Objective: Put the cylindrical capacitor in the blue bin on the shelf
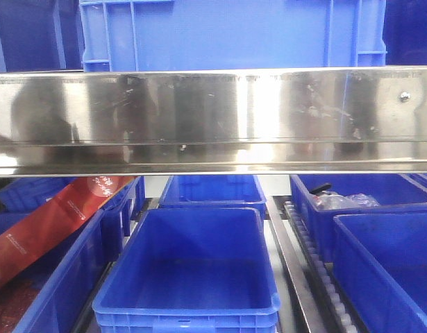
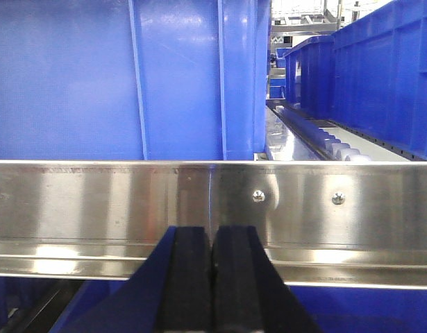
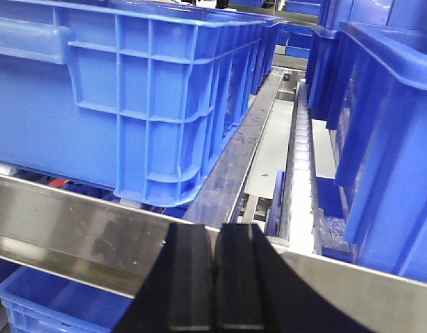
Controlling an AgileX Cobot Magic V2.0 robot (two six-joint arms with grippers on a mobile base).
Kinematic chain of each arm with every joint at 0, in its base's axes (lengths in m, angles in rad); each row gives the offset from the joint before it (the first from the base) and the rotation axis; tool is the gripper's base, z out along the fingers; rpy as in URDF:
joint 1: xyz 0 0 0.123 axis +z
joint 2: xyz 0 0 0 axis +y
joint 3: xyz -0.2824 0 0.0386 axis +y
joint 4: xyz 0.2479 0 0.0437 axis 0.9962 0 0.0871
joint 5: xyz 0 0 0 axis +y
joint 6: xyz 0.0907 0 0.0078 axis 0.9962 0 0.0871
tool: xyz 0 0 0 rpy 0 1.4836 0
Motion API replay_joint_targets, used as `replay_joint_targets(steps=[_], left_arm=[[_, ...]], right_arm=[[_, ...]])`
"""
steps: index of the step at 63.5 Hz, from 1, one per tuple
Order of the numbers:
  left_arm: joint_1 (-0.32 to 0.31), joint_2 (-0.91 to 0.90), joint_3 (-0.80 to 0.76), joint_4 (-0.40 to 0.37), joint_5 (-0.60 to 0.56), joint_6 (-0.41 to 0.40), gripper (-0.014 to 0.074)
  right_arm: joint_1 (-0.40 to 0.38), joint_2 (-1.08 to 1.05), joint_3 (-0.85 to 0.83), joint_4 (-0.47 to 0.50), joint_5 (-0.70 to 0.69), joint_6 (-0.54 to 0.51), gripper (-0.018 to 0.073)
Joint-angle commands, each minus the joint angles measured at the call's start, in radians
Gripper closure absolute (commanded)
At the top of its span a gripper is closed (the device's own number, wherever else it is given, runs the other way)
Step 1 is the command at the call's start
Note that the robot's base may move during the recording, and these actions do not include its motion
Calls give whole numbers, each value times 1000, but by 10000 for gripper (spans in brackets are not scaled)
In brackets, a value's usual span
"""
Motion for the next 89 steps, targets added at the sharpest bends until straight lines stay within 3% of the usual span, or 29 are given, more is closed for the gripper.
replay_joint_targets(steps=[1,10,18,29,38,49,63,89], left_arm=[[-7,-4,-1,3,-17,-6,708],[-7,-4,-1,3,-17,-6,708],[-7,-4,-1,3,-17,-6,708],[-7,-4,-1,3,-17,-6,708],[-7,-4,-1,3,-17,-6,708],[-7,-4,-1,3,-17,-6,708],[-7,-4,-1,3,-18,-6,708],[-7,-4,-1,3,-18,-6,708]], right_arm=[[-6,-5,-1,24,-46,-4,713],[-38,-5,5,26,-59,-10,713],[-132,-20,49,57,-130,-10,713],[-271,-104,195,86,-235,-12,713],[-325,-194,332,86,-267,-12,713],[-346,-328,474,64,-286,-12,713],[-344,-350,474,-19,-278,-12,713],[-344,-350,474,-19,-278,-12,713]])
